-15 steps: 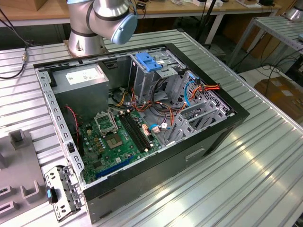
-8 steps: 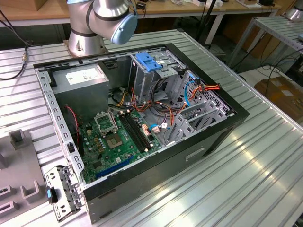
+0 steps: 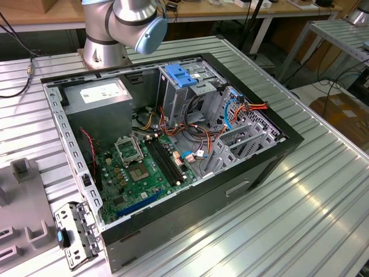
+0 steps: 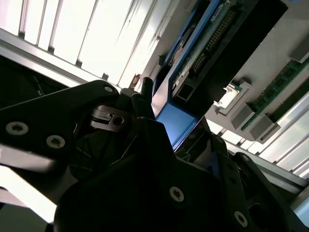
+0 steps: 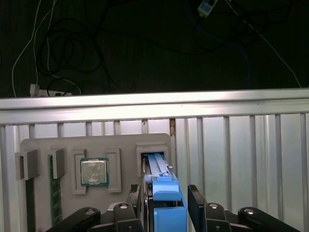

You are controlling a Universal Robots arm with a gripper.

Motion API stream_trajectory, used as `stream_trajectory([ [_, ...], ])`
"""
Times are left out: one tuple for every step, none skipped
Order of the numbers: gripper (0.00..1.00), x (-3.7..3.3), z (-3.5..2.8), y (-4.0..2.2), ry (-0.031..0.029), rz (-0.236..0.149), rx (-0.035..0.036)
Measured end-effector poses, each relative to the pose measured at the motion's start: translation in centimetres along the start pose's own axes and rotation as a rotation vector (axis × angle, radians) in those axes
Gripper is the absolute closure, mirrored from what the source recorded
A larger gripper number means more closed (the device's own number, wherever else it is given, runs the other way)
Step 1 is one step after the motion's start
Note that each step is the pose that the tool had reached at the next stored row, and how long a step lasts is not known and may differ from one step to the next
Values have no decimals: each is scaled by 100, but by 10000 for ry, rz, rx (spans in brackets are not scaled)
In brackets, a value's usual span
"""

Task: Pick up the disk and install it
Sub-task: 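Pick up the disk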

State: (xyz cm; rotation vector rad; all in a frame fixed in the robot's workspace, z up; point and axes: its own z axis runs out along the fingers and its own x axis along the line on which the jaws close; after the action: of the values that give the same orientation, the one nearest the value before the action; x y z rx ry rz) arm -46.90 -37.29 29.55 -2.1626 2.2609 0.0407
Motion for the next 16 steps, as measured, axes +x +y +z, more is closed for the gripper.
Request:
stream_trajectory([
  [49,0,0,0,0,1,0],
  [49,1,0,0,0,1,-1],
  [49,2,0,0,0,0,-1],
  [49,4,-1,0,0,0,-1],
  [49,9,0,0,0,-2,-1],
  [49,13,0,0,-1,-2,0],
  [49,19,-1,-1,1,0,-1],
  [49,21,-1,-1,0,0,-1],
  [49,20,-1,-1,0,4,0],
  [49,21,-1,-3,0,12,0],
  [49,21,0,-5,-1,19,1],
  [49,21,-1,-9,-1,34,1],
  [49,21,-1,-13,0,61,1],
  [49,21,-1,-15,-1,78,1],
  [49,21,-1,-15,0,85,1],
  [49,21,-1,-15,-1,86,2],
])
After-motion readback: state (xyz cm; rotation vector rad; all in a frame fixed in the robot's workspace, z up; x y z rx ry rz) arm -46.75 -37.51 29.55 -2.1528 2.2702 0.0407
